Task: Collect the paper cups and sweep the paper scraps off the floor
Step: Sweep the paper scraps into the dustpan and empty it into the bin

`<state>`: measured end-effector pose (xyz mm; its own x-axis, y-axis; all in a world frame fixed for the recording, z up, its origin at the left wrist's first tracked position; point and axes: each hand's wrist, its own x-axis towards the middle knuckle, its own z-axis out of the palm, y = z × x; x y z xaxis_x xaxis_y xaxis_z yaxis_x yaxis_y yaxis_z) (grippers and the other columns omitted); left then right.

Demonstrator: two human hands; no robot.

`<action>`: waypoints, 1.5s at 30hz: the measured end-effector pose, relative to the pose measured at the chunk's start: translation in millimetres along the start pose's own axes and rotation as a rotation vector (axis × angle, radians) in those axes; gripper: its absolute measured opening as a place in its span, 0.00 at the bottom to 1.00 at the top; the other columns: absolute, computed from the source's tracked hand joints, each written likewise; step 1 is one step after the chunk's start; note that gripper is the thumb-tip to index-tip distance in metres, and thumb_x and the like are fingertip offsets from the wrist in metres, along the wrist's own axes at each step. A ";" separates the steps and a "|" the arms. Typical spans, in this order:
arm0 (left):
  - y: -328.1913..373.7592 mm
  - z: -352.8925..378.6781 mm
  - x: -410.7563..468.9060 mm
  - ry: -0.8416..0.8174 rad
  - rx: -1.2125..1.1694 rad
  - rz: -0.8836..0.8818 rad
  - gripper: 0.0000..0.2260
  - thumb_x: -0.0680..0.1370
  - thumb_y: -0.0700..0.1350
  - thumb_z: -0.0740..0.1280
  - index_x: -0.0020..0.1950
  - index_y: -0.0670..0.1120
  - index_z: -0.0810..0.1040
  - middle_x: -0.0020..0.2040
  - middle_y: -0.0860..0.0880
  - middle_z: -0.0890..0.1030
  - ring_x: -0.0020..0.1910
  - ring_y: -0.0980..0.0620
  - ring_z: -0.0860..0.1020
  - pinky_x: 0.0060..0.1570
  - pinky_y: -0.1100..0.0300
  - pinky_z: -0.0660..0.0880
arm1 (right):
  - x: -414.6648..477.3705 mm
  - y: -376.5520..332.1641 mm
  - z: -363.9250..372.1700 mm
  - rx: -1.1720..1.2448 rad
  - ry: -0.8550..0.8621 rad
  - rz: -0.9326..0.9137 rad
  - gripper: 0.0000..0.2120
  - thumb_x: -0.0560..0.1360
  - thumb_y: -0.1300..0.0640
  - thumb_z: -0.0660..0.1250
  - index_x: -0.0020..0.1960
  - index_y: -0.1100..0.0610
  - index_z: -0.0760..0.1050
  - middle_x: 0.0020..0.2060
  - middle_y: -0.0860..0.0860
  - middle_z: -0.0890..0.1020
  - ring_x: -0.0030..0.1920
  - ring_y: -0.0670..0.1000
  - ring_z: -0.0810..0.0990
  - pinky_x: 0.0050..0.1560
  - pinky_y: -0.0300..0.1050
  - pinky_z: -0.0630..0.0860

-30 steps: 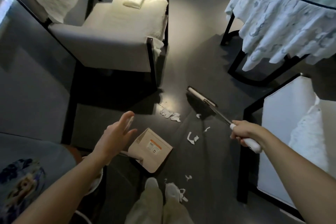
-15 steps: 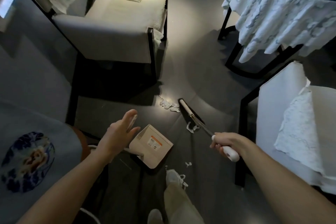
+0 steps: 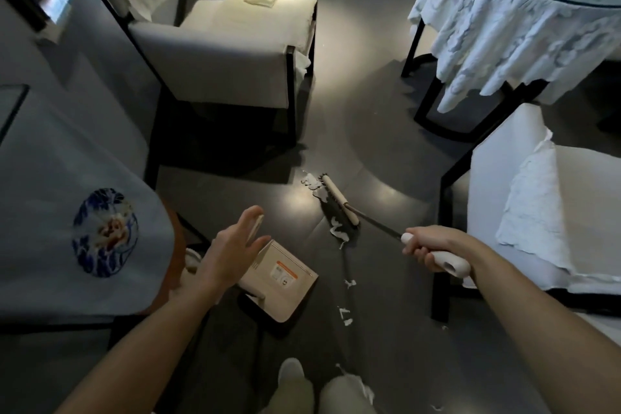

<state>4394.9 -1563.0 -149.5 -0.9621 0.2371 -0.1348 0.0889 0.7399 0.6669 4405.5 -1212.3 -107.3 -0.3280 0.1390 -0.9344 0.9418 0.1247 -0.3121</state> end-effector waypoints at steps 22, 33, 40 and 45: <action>35.9 61.4 -33.4 0.353 0.390 -0.149 0.24 0.71 0.57 0.71 0.61 0.49 0.68 0.34 0.51 0.81 0.27 0.62 0.76 0.24 0.73 0.68 | 125.1 -89.8 -45.3 -0.816 -0.071 -0.261 0.22 0.77 0.66 0.56 0.71 0.58 0.64 0.40 0.56 0.76 0.27 0.48 0.69 0.26 0.38 0.68; 58.7 76.7 -35.0 0.364 0.270 -0.251 0.23 0.74 0.54 0.69 0.66 0.47 0.69 0.44 0.43 0.81 0.41 0.45 0.81 0.34 0.60 0.73 | 43.1 13.6 -48.1 -0.766 -0.339 0.005 0.32 0.76 0.67 0.59 0.74 0.45 0.58 0.24 0.50 0.70 0.23 0.43 0.66 0.22 0.34 0.66; 64.4 89.5 -58.2 0.285 0.134 -0.273 0.24 0.75 0.59 0.66 0.67 0.54 0.63 0.53 0.40 0.78 0.45 0.47 0.75 0.30 0.68 0.63 | -21.2 54.2 -76.1 -0.534 -0.413 0.066 0.28 0.77 0.68 0.58 0.71 0.46 0.61 0.22 0.48 0.65 0.18 0.41 0.64 0.16 0.30 0.62; 65.6 100.9 -103.4 0.246 0.020 -0.270 0.24 0.74 0.60 0.66 0.65 0.58 0.60 0.58 0.42 0.76 0.44 0.53 0.76 0.29 0.70 0.66 | -40.2 87.9 -78.5 -0.534 -0.296 -0.068 0.30 0.77 0.69 0.59 0.73 0.47 0.60 0.23 0.50 0.67 0.19 0.42 0.64 0.17 0.32 0.63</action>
<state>4526.2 -1475.6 -165.8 -0.9846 -0.1251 -0.1220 -0.1740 0.7678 0.6166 4495.7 -1129.8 -83.7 -0.2795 -0.1560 -0.9474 0.7279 0.6090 -0.3150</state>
